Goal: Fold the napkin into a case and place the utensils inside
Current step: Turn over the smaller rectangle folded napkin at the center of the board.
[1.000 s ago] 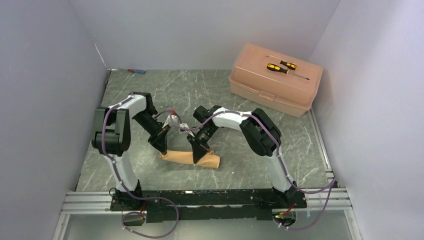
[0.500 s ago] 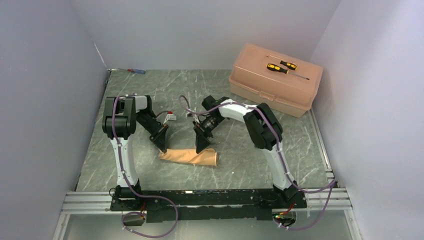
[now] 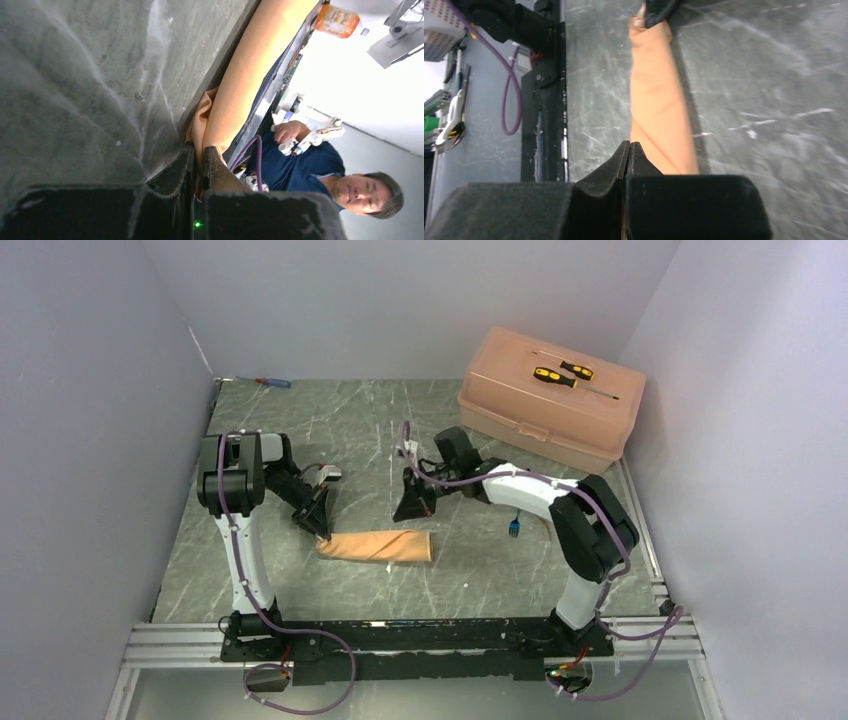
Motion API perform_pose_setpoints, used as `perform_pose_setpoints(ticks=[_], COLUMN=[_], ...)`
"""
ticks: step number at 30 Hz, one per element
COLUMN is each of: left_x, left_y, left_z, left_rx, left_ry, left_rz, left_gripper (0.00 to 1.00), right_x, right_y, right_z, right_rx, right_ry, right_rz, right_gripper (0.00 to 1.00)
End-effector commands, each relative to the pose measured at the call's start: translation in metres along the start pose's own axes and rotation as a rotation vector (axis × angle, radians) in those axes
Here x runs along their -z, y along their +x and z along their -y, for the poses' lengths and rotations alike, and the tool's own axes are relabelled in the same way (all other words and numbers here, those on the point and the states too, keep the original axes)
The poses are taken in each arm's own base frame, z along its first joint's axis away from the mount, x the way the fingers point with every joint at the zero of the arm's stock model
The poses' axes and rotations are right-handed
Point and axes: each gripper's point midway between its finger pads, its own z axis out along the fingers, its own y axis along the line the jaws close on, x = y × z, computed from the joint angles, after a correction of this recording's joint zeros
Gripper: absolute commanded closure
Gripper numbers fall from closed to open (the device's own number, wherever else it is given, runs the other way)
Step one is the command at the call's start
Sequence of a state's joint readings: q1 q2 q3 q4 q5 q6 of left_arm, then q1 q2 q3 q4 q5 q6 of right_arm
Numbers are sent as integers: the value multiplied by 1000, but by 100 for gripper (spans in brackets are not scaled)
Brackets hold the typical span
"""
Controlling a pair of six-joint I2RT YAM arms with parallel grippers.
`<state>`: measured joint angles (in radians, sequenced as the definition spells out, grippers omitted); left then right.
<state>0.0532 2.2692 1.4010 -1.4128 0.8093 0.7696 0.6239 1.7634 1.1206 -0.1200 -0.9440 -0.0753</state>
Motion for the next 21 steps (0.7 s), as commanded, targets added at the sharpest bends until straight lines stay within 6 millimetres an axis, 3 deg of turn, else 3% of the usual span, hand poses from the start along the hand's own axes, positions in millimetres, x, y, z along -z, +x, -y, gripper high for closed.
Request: perform_pose_setpoints(ticks=[1, 6, 8, 16, 21], left_x=[3, 2, 2, 5, 6], left_y=[-16, -11, -10, -8, -8], left_z=[0, -5, -5, -5, -8], left_rx=[12, 10, 15, -2, -14], left_ry=[-12, -37, -39, -80, -101], left_rz=[91, 72, 74, 88, 90], left_gripper=[98, 97, 97, 97, 97], right_x=[-24, -46, -52, -82, -97], right_y=[-15, 12, 18, 8, 31], right_z=[-28, -40, -34, -10, 14], right_rx=[-29, -128, -185, -275, -347], right_ry=[-70, -189, -213, -183, -56], right_rz=[94, 114, 126, 118, 31], right_gripper=[100, 100, 100, 100, 100])
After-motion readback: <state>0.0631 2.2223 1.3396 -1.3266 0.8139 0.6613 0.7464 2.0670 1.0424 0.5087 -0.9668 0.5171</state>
